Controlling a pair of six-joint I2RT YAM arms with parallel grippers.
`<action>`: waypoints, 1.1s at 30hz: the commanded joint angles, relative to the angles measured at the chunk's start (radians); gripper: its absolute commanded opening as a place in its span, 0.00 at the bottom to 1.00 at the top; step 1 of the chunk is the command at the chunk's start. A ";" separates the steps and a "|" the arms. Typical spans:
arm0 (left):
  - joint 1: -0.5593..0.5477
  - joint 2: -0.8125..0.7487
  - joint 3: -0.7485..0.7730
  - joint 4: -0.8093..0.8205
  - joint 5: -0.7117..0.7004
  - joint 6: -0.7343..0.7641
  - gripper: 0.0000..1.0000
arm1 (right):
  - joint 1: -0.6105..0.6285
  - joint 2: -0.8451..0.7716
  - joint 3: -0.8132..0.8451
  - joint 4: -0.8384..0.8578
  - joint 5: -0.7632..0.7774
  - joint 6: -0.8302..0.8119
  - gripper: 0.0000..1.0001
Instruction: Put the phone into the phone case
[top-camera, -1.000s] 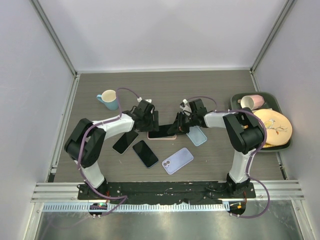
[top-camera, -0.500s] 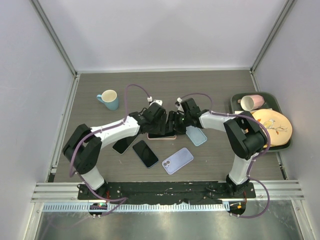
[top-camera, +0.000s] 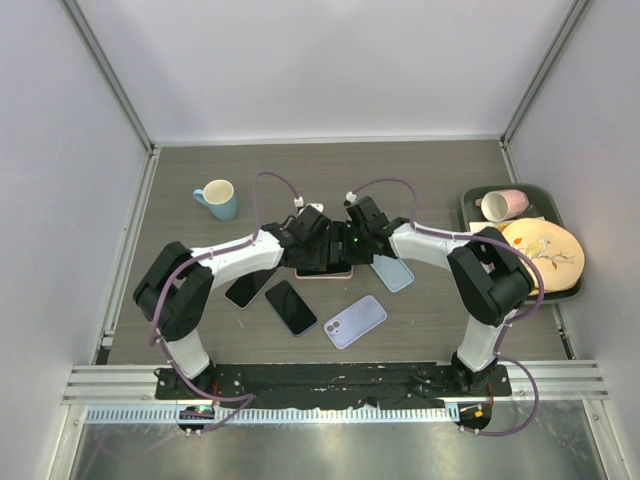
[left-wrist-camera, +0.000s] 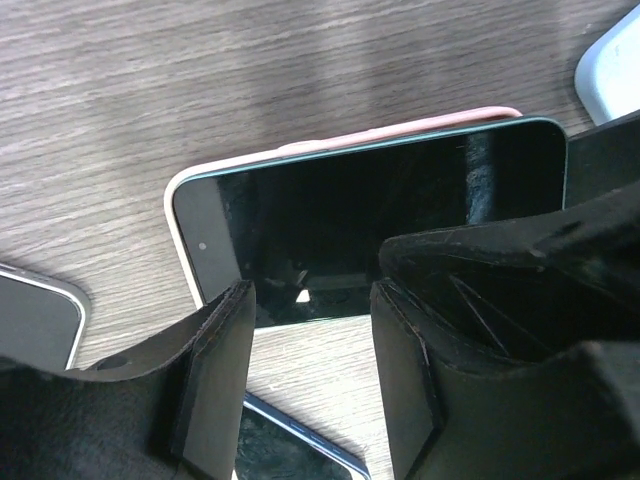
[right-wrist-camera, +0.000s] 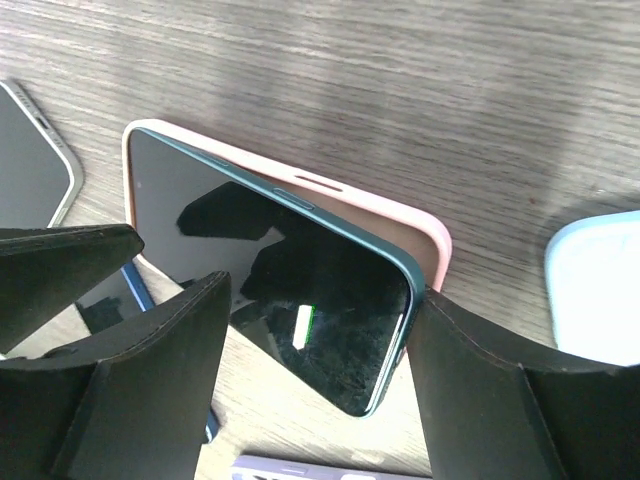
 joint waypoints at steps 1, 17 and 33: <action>0.003 0.027 0.030 0.039 0.017 -0.026 0.53 | -0.005 0.057 -0.062 -0.199 0.273 -0.085 0.75; 0.029 0.089 0.031 -0.004 0.016 -0.043 0.41 | 0.037 0.021 -0.019 -0.258 0.268 -0.115 0.83; 0.043 0.115 0.003 -0.021 -0.006 -0.046 0.37 | 0.037 -0.205 0.006 -0.261 0.116 -0.108 0.83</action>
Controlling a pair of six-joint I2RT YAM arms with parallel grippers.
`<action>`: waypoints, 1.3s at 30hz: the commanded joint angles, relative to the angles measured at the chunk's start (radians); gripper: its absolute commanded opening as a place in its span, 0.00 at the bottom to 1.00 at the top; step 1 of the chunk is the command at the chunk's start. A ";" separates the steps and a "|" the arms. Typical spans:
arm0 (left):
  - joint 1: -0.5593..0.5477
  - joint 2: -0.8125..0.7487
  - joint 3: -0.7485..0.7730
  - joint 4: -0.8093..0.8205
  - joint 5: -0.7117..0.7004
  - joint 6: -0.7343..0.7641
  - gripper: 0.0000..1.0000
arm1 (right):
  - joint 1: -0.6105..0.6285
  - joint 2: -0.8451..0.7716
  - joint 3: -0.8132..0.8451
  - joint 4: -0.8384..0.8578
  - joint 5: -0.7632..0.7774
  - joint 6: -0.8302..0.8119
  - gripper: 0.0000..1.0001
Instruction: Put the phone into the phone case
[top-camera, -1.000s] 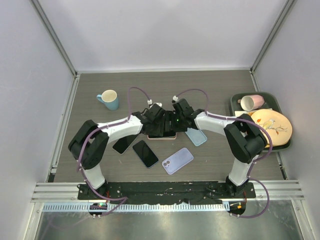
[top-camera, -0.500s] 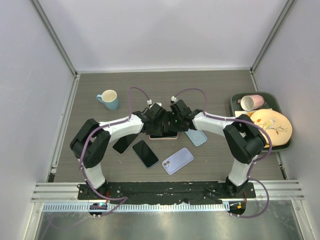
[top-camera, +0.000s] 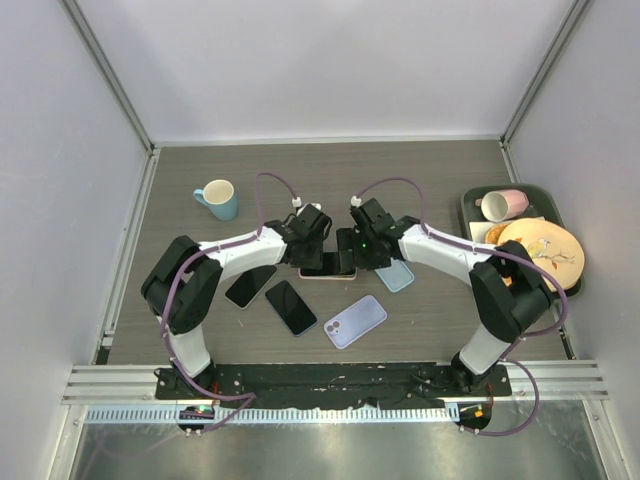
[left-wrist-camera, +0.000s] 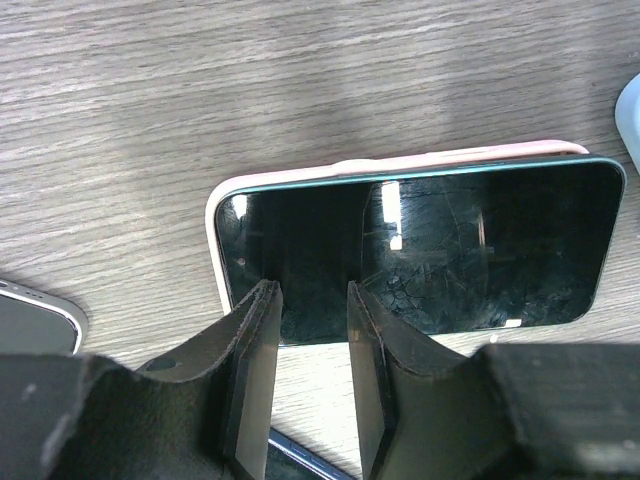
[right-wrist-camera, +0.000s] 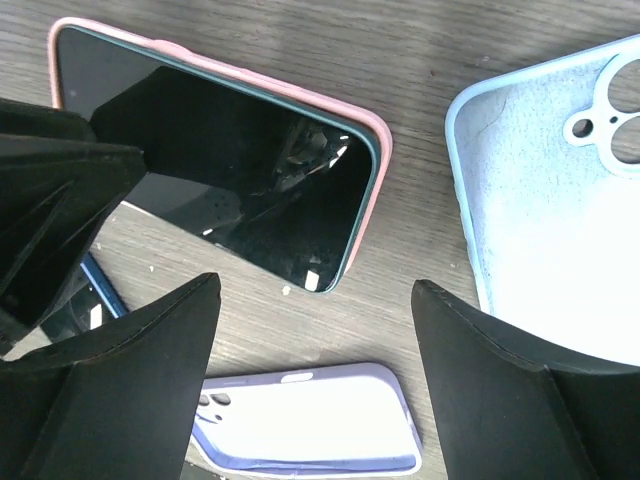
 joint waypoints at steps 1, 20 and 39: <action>0.010 0.040 -0.024 -0.020 -0.018 -0.007 0.36 | -0.008 -0.086 -0.003 -0.021 -0.019 -0.016 0.83; 0.010 -0.018 -0.027 -0.006 0.013 0.022 0.40 | -0.238 -0.008 -0.209 0.340 -0.474 0.067 0.56; -0.068 -0.064 0.056 0.041 0.049 0.042 0.49 | -0.238 0.144 -0.206 0.333 -0.339 0.030 0.35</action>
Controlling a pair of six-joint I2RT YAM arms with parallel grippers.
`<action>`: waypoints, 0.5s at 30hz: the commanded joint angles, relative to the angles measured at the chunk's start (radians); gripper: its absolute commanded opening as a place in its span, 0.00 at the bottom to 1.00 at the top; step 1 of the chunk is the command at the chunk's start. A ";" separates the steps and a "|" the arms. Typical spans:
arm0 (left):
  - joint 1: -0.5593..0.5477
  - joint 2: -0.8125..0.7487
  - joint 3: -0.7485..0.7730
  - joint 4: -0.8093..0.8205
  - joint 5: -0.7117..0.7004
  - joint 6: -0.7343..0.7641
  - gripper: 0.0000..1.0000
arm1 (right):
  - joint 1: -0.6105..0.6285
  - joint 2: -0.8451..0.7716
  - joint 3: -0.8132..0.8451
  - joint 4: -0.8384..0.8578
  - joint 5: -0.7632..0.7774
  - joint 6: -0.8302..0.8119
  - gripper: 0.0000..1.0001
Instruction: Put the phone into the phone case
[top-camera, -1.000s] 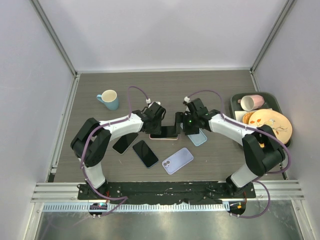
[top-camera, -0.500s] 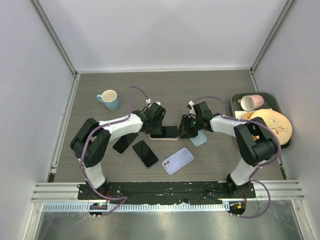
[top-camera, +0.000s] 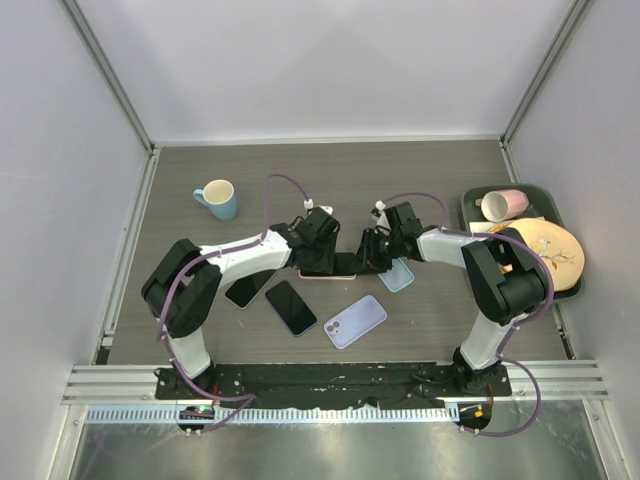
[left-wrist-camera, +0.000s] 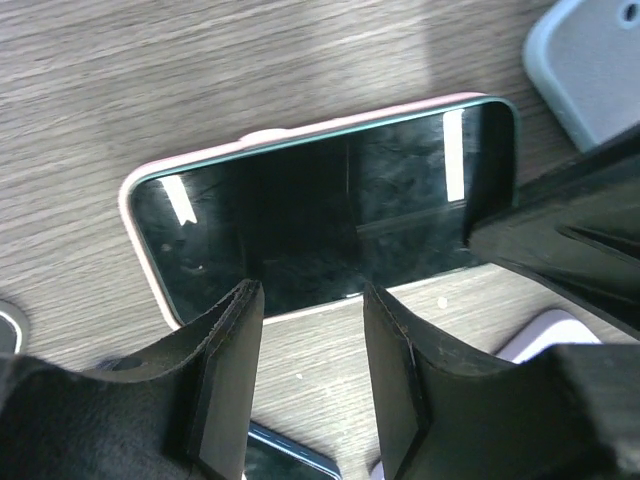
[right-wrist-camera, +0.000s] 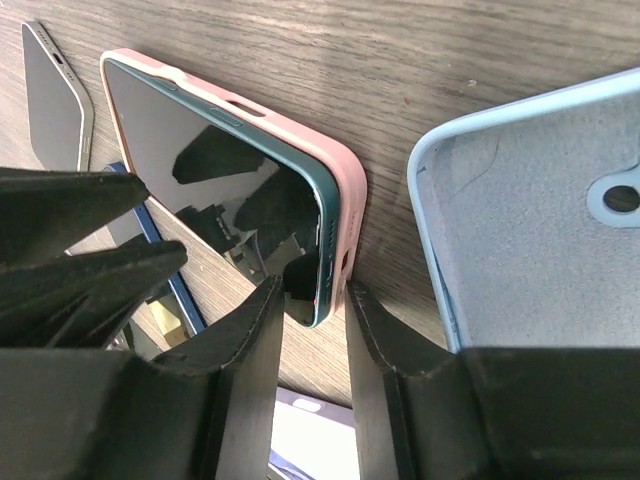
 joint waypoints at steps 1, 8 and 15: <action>-0.015 -0.050 0.051 0.046 0.022 0.008 0.49 | -0.003 0.075 -0.012 -0.012 0.129 -0.038 0.33; -0.025 0.013 0.083 0.046 0.047 0.001 0.48 | -0.001 0.101 -0.010 -0.024 0.146 -0.035 0.26; -0.031 0.068 0.091 0.046 0.055 -0.015 0.44 | 0.003 0.118 0.007 -0.078 0.221 -0.049 0.19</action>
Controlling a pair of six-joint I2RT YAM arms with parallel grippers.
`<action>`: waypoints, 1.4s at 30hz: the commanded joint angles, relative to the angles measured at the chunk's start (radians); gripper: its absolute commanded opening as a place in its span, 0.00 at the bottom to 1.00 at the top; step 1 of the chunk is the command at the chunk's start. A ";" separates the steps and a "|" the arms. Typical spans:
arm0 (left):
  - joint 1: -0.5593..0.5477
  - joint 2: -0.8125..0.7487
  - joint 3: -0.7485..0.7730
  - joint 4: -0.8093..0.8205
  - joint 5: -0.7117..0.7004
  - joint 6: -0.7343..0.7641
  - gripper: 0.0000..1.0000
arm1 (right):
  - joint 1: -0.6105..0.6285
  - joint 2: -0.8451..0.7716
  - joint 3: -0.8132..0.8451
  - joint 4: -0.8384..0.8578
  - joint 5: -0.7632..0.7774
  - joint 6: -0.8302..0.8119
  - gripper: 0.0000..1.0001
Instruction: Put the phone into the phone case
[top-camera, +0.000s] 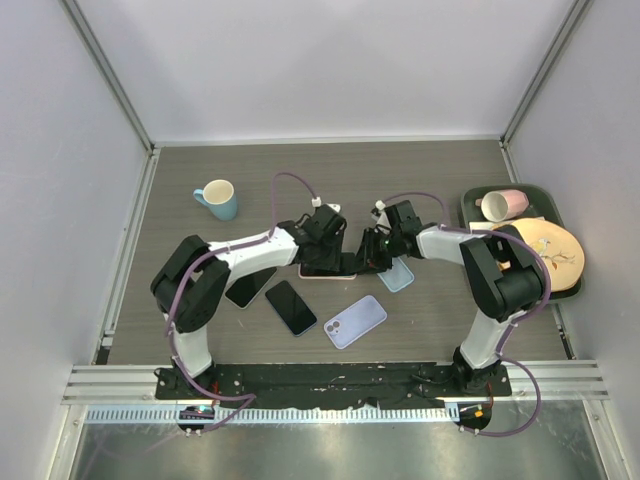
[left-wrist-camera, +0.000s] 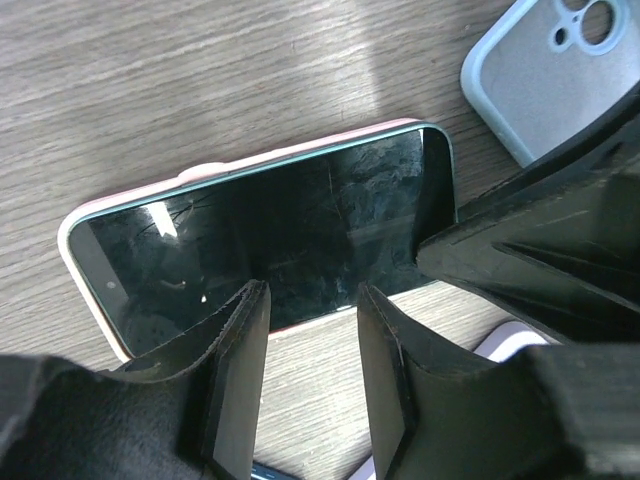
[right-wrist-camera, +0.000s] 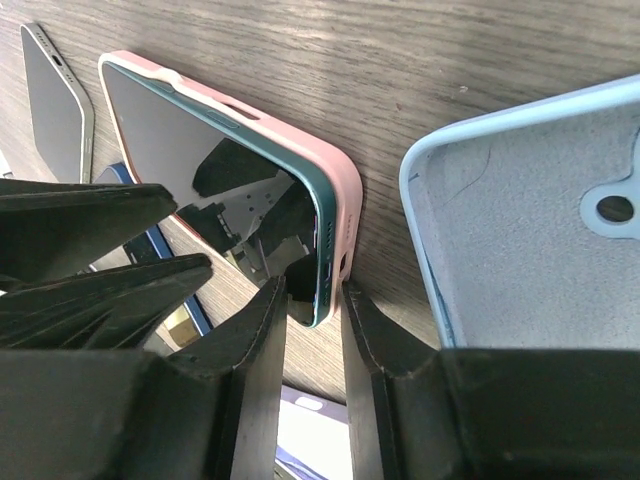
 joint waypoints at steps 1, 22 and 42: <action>-0.009 0.035 0.033 0.017 0.018 -0.010 0.43 | 0.016 0.094 -0.009 -0.072 0.264 -0.050 0.17; -0.013 0.165 0.124 -0.071 0.009 -0.023 0.41 | 0.159 0.235 0.140 -0.331 0.705 -0.043 0.06; -0.013 0.058 0.046 -0.054 -0.079 -0.013 0.41 | 0.172 -0.063 0.086 -0.180 0.364 -0.057 0.20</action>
